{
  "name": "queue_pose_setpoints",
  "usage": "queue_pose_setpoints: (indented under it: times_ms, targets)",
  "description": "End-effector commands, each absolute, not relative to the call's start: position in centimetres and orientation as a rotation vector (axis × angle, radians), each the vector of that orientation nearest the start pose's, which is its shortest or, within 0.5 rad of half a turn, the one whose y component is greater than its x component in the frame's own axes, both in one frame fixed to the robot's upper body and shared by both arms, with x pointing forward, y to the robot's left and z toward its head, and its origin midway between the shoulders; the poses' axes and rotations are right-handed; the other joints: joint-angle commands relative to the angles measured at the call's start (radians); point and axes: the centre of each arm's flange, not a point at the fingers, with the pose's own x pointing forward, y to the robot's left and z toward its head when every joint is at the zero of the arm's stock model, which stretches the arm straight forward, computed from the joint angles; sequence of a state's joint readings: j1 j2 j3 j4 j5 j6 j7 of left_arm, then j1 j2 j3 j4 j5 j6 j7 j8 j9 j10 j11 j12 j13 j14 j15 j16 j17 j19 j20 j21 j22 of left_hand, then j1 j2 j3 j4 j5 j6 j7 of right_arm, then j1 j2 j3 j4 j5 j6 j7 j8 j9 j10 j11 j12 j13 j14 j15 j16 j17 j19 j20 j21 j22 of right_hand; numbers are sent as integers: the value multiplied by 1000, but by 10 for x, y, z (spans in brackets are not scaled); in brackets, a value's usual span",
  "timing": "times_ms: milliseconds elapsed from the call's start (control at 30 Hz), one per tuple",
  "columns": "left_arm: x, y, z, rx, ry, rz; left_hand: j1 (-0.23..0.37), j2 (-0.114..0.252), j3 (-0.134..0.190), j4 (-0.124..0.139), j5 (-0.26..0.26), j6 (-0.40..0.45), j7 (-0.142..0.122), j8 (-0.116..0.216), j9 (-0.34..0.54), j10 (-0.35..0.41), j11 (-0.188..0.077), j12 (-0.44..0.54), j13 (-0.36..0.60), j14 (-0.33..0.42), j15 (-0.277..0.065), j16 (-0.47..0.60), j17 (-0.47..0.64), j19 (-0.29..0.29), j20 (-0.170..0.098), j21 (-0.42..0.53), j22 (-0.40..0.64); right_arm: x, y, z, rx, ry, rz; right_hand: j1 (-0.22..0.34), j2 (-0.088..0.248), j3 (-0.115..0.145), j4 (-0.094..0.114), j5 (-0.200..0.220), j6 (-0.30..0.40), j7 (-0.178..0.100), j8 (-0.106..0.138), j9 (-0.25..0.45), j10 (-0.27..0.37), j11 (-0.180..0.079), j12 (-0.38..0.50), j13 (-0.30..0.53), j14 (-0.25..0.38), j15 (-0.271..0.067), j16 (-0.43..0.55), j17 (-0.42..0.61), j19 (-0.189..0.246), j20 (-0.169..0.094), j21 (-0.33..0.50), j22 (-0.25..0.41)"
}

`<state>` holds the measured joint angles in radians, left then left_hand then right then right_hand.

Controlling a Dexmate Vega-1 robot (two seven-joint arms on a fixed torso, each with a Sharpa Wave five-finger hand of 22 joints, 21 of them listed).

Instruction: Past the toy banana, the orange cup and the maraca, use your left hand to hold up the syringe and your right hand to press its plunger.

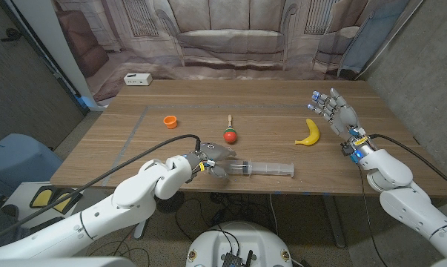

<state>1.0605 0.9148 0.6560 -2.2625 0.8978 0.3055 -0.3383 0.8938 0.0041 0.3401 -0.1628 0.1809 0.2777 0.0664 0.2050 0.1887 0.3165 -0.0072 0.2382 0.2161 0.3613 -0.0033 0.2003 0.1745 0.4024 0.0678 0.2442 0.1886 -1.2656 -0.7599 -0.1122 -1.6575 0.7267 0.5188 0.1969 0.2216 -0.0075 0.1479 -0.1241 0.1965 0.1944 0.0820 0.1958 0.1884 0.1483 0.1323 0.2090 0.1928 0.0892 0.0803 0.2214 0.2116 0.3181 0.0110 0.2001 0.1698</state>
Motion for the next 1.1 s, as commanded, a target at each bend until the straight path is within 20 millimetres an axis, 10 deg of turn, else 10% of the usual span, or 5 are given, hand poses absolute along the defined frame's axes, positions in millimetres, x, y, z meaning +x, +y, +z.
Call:
queue_pose_setpoints:
  times_ms: [33, 1100]
  targets:
    - [475, 120, -87, 1789, -613, -270, 19, 9, 13, -2, 5, 12, -1, 5, 2, 8, -4, 6, 5, 12, -5, 9, 6, 5, 2, 5, 2, 519, -362, -42, -92, -803, 337, 6, 6, -2, -2, -1, 1, 3, 1, 1, 8, -1, -2, 4, 7, 4, -1, 3, 6, 3, -1, 3]
    - [492, 117, -102, 1737, -602, -249, 76, 27, 21, -5, 14, 79, -12, 17, 2, 69, -22, 22, 7, 71, -21, 18, 5, 62, -6, 22, 3, 520, -371, -53, -53, -788, 313, 6, 7, -3, -1, -1, 3, 3, 2, 1, 9, -1, -3, 5, 8, 6, -2, 4, 7, 3, -2, 3]
